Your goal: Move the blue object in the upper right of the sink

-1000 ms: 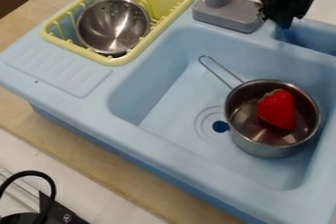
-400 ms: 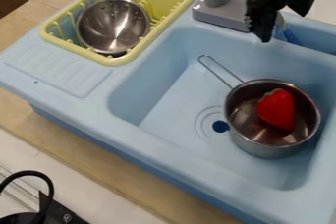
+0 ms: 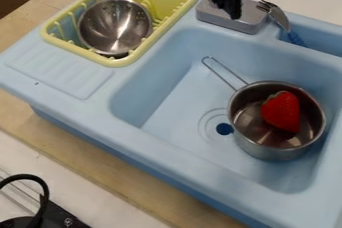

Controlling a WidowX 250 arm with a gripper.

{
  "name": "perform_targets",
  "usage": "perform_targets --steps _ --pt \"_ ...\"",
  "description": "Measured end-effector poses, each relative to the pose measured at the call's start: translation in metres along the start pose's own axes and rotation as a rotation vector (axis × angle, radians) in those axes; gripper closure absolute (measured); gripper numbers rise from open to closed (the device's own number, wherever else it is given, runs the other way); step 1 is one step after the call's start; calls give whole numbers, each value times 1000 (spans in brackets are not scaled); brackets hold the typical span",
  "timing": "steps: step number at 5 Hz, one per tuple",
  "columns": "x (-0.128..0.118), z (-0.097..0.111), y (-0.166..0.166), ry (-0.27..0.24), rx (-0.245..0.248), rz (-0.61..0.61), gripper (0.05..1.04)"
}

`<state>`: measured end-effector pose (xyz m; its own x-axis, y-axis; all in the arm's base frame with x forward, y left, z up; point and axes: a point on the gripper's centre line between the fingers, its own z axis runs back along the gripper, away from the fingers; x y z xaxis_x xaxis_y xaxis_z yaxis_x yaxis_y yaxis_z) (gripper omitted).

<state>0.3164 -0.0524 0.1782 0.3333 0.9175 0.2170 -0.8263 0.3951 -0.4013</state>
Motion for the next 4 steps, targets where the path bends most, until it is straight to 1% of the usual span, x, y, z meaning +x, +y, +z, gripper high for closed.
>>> perform_targets --steps 1,3,4 --pt "1 8 12 6 23 -15 83" --pt "17 22 55 33 96 -14 83" --pt "32 19 73 -7 143 -4 83"
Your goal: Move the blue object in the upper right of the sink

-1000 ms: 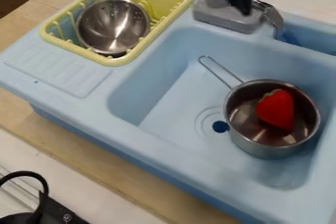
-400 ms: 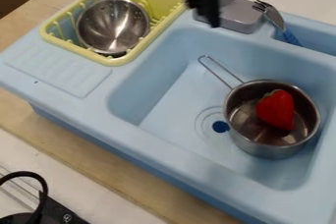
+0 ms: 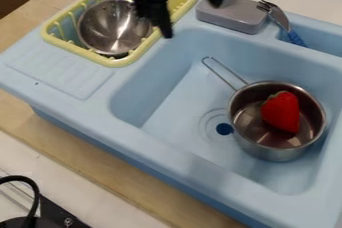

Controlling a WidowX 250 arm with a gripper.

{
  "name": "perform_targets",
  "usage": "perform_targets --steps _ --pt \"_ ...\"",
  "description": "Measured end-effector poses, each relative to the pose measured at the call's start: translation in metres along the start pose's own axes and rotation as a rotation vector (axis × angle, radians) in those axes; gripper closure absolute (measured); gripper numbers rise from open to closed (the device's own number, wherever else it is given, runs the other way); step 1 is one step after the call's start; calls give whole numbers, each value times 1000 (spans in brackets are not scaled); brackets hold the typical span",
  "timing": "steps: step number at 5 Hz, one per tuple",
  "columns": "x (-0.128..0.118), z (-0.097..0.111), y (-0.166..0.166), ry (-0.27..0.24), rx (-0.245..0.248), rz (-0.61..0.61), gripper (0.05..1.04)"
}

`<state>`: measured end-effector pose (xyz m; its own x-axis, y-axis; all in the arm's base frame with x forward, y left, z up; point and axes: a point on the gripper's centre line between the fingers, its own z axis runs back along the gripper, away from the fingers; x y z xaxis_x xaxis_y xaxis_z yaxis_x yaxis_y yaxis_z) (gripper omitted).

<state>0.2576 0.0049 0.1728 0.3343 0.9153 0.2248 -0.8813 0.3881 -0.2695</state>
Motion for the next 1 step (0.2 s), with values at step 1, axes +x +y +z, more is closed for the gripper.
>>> perform_targets --steps 1 --pt "21 -8 9 -53 55 -24 83"
